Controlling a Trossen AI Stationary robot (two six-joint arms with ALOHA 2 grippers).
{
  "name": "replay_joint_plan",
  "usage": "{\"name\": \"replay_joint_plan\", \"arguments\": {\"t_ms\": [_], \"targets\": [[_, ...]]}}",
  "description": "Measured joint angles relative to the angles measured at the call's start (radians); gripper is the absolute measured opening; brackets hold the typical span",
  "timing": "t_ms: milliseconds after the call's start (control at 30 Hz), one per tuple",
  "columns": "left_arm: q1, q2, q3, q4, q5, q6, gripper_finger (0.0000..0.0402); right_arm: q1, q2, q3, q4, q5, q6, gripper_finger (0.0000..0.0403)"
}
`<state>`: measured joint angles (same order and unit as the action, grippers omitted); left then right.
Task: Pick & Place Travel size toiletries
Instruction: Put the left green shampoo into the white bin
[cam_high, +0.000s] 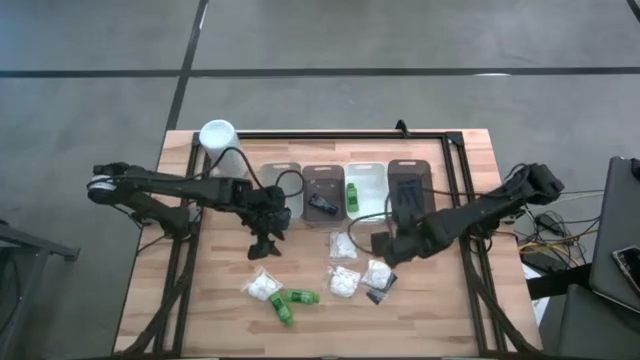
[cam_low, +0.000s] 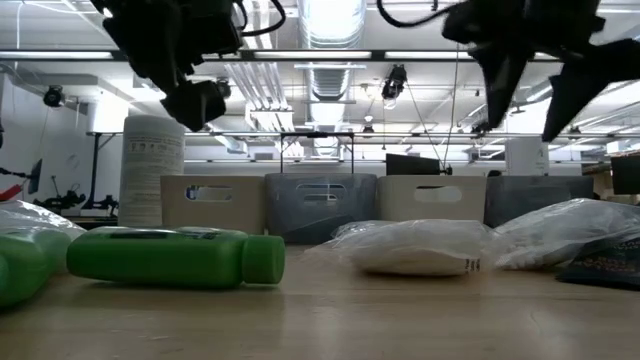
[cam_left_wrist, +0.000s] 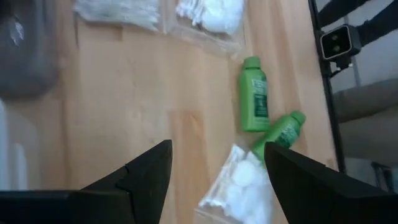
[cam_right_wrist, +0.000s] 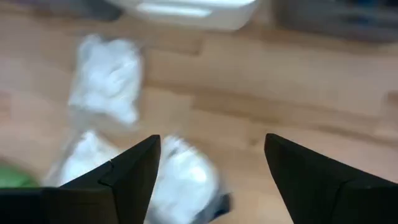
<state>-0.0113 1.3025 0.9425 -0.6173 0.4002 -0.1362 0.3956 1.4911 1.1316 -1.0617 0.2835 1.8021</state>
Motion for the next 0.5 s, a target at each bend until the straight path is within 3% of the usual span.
{"name": "replay_joint_plan", "arguments": {"t_ms": [100, 233, 500], "targets": [[-0.019, 0.0, 0.005, 0.009, 0.002, -0.111, 0.0259, 0.009, 0.055, 0.073, 0.003, -0.005, -0.027, 0.0276], [-0.051, 0.0, 0.004, 0.015, 0.002, -0.152, 0.0259, 0.003, 0.123, 0.148, 0.002, -0.003, -0.087, 0.0276], [-0.141, 0.0, 0.002, -0.006, 0.002, -0.074, 0.0259, 0.01, 0.237, 0.294, 0.005, -0.035, -0.282, 0.0303]]}}
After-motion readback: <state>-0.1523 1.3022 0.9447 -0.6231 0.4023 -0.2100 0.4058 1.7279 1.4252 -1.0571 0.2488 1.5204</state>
